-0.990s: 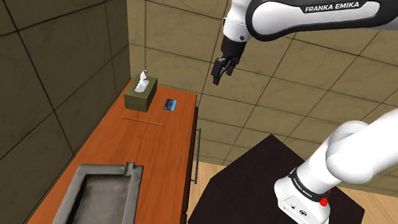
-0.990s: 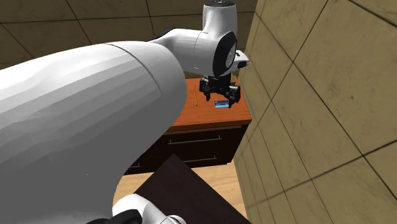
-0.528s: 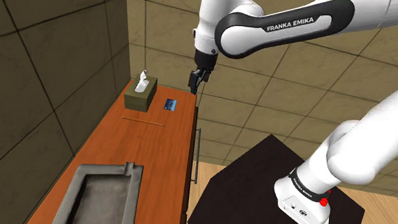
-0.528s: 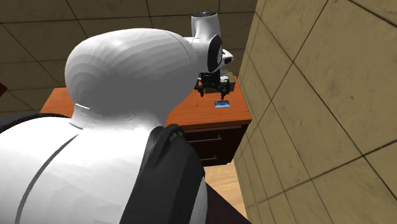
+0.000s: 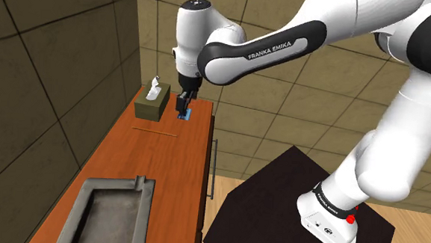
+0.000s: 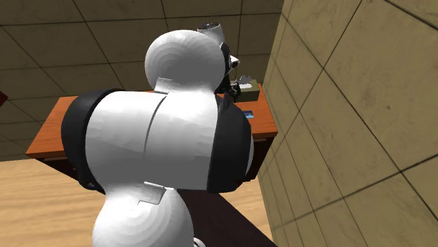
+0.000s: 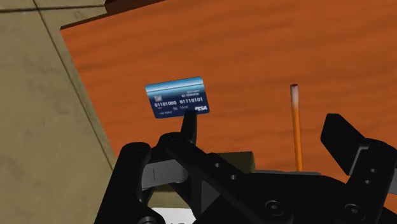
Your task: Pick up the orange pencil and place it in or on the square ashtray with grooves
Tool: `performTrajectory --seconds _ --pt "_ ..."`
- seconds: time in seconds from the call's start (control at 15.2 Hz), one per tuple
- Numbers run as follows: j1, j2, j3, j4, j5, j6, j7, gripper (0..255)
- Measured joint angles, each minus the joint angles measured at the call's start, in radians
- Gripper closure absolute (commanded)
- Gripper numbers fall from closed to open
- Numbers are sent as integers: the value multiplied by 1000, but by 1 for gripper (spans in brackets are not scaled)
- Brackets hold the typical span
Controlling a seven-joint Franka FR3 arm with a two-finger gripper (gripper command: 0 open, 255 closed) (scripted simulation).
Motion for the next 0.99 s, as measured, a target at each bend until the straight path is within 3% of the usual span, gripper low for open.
performTrajectory --seconds 0.59,0.99 --pt "130 287 9 215 -179 24 9 0" --pt "142 351 -7 231 -214 67 16 0"
